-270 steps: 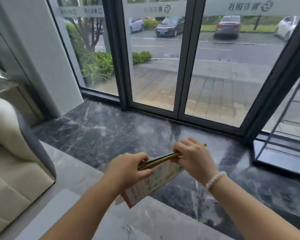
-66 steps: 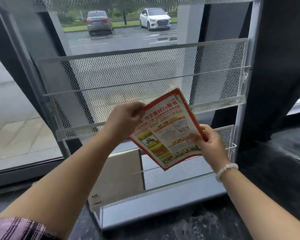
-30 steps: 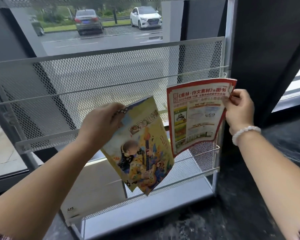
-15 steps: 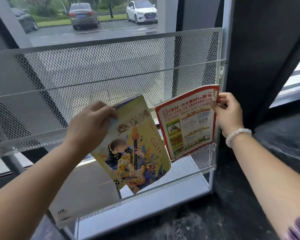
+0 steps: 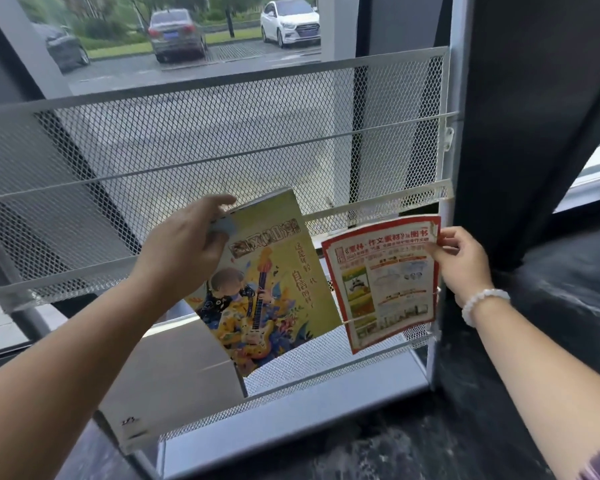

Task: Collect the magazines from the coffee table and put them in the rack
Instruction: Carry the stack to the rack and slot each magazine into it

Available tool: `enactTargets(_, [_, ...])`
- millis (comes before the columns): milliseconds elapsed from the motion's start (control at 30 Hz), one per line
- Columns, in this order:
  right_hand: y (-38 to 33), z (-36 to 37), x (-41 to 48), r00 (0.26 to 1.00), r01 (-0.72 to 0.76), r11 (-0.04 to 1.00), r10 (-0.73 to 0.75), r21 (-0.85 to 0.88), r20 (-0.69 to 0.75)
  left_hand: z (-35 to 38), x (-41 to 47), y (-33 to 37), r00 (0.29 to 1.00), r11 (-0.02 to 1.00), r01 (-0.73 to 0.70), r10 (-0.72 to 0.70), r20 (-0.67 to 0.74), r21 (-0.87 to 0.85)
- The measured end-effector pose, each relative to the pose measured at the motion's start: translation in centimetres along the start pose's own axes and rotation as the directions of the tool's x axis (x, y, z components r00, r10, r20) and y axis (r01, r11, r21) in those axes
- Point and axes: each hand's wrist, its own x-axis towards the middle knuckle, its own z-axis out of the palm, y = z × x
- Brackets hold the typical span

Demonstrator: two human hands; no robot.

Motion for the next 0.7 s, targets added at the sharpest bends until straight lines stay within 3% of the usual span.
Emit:
enactTargets(167, [1.7, 0.0, -0.3, 0.994, -0.061, 0.986, 0.047, -0.153, -0.094, -0.2, 0.1, 0.3, 1.000, 1.000, 0.022, -0.022, 0.002, 0.002])
enactTargets(367, [0.6, 0.2, -0.2, 0.988, -0.140, 0.943, 0.114, -0.301, -0.102, -0.6, -0.1, 1.0, 0.998, 0.996, 0.069, -0.070, -0.008, -0.048])
enactTargets(533, [-2.4, 2.9, -1.6, 0.977, -0.149, 0.946, 0.097, -0.287, -0.188, -1.2, -0.5, 1.6, 0.998, 0.993, 0.062, -0.063, -0.010, -0.105])
enactTargets(700, [-7.3, 5.6, -4.4, 1.000, 0.024, 0.980, -0.025, -0.195, -0.004, -2.1, -1.1, 1.4, 0.999, 0.995, 0.039, -0.041, -0.019, -0.097])
